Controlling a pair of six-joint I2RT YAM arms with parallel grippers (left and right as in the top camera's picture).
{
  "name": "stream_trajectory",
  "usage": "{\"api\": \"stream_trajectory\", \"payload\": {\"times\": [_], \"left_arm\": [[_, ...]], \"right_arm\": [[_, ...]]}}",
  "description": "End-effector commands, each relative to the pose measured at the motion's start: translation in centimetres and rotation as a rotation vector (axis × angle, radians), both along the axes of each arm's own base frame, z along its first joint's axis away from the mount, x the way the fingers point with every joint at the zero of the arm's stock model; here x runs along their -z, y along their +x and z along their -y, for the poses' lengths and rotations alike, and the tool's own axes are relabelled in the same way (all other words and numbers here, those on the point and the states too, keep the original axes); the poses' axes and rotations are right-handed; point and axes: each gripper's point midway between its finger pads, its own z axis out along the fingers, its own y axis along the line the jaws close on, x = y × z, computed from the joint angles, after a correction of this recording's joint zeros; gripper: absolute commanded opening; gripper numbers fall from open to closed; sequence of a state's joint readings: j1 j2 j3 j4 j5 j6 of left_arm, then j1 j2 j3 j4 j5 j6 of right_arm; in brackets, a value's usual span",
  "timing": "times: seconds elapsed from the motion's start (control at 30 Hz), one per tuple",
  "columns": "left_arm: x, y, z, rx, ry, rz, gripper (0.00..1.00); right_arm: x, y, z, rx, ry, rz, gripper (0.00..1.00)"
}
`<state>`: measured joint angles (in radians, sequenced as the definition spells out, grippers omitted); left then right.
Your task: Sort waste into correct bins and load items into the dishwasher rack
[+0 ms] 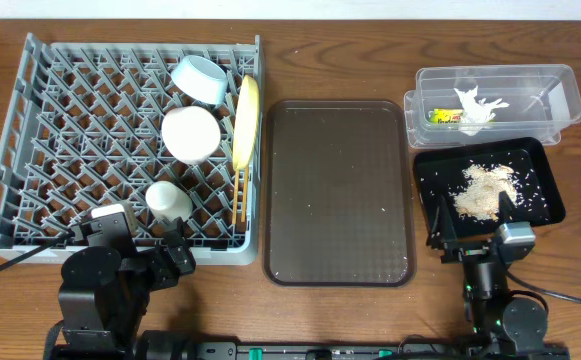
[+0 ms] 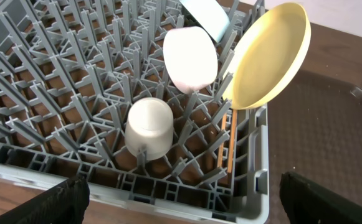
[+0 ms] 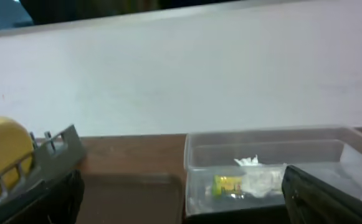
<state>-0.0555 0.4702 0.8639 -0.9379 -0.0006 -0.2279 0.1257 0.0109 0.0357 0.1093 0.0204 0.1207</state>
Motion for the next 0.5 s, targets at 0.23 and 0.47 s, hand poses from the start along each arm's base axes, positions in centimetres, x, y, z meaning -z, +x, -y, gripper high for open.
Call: {"api": "stream_trajectory", "payload": {"times": [0.23, 0.47], "left_arm": [[0.1, 0.0, -0.1, 0.002, 0.018, -0.003, 0.99], [0.1, 0.0, -0.1, 0.002, 0.018, -0.004, 0.99]], "right_arm": [[5.9, 0.2, -0.8, -0.049, -0.037, -0.207, 0.99], [5.8, 0.2, -0.8, -0.053, -0.029, -0.204, 0.99]]}}
